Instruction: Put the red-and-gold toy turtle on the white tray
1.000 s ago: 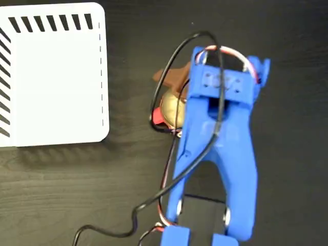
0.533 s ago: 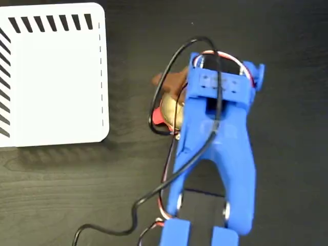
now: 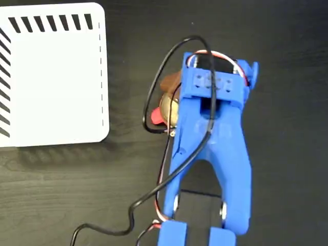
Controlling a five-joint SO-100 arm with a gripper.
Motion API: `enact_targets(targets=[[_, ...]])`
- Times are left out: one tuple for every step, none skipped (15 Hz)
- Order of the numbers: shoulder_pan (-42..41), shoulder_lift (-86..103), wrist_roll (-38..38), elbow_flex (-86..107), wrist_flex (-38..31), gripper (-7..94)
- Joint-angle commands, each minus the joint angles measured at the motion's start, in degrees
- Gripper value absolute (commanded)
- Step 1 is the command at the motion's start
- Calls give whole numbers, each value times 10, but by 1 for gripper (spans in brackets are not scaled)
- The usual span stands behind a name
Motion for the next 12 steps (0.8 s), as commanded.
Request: enact_targets(targets=[[8, 31, 1, 0, 10, 22], [8, 33, 4, 0, 9, 12], [8, 37, 9, 0, 8, 3], [7, 40, 19, -1, 7, 0], [6, 44, 26, -1, 10, 0], [5, 47, 35, -4, 14, 0], [4, 53, 48, -12, 25, 0], [-1, 58, 78, -34, 50, 0], [-16, 68, 136, -64, 73, 0], [-29, 81, 187, -100, 105, 0], [-40, 84, 231, -144, 146, 0], [-48, 85, 265, -186, 179, 0]])
